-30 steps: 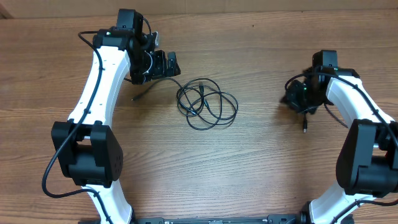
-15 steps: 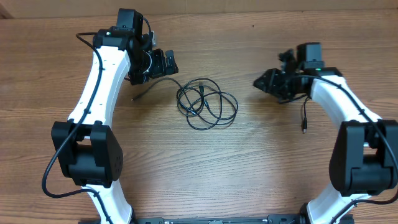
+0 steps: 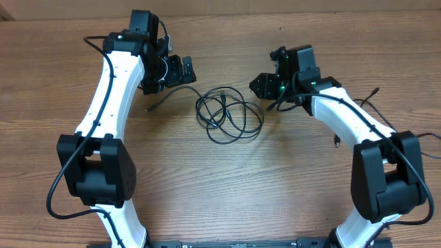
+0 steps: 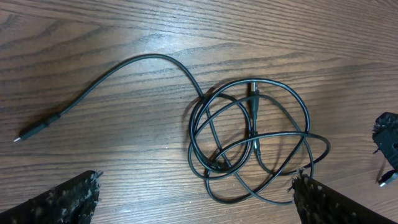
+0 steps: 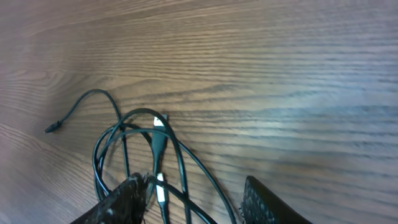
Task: Untangle cables
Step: 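Move the right gripper back left toward the remaining cable pile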
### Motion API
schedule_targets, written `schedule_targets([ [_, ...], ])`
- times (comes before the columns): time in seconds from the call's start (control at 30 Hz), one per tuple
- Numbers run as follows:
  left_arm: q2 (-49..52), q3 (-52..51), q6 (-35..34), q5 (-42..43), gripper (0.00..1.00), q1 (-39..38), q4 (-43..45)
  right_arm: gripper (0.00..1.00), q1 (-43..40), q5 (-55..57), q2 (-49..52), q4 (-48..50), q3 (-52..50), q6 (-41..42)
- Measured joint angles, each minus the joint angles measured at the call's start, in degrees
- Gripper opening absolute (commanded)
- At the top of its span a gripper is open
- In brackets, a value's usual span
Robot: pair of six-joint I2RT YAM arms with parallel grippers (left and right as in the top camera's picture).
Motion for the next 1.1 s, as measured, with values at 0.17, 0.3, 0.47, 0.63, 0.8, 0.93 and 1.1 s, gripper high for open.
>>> schedule_targets([
  [0.17,0.00,0.00,0.02,0.00,1.00,0.00,-0.22,0.49,1.66,0.81,0.42,2.12,0.00,0.00],
  [0.3,0.00,0.00,0.00,0.00,0.99,0.00,-0.39,0.49,2.47,1.07,2.43,2.62,0.00,0.04],
  [0.47,0.00,0.00,0.02,0.00,0.99,0.00,-0.42,0.49,3.48,0.96,6.25,2.51,0.00,0.04],
  [0.63,0.00,0.00,0.00,0.00,1.00,0.00,-0.42,0.35,5.38,0.46,8.26,2.25,0.00,0.00],
  [0.8,0.00,0.00,0.02,0.00,1.00,-0.02,-0.59,0.04,7.06,-0.13,8.59,2.47,0.00,0.04],
  [0.93,0.00,0.00,0.02,-0.17,0.99,-0.35,-0.76,0.04,7.26,-0.59,8.59,2.38,-0.02,0.11],
  [1.1,0.00,0.00,0.02,-0.17,1.00,-0.33,-0.83,0.04,7.19,-1.60,7.28,-0.48,0.02,0.11],
])
